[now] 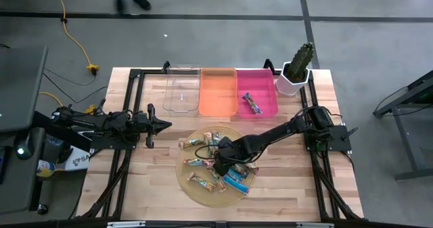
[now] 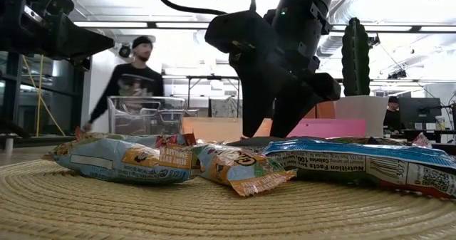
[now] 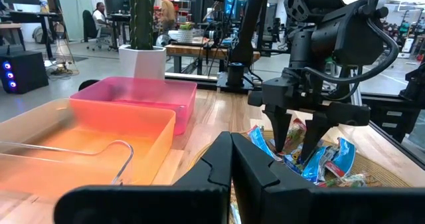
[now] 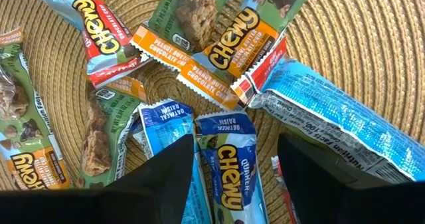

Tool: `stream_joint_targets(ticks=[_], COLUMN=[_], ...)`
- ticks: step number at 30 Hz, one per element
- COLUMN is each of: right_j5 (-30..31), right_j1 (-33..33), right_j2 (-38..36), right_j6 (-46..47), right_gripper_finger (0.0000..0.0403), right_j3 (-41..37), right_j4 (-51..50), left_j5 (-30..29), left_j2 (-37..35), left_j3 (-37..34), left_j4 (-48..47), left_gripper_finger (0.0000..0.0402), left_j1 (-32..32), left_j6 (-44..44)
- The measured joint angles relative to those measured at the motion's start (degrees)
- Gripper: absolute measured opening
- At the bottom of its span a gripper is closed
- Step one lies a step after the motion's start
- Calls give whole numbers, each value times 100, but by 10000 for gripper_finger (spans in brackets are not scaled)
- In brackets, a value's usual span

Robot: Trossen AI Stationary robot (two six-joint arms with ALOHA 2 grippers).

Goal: Pick and place Granola Bars by type
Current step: Put the blue granola bar into the pink bin

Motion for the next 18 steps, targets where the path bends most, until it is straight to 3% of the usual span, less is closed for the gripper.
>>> stream_joint_targets(ticks=[18], right_j5=[-318], right_j1=[13], right_j2=[361], right_j6=[140], right_gripper_finger=[204], right_j3=[2], right_j4=[392], left_j5=[1], left_j2=[-1], left_j3=[-1], left_j4=[1], left_gripper_finger=[1], left_j1=[0], left_j6=[0])
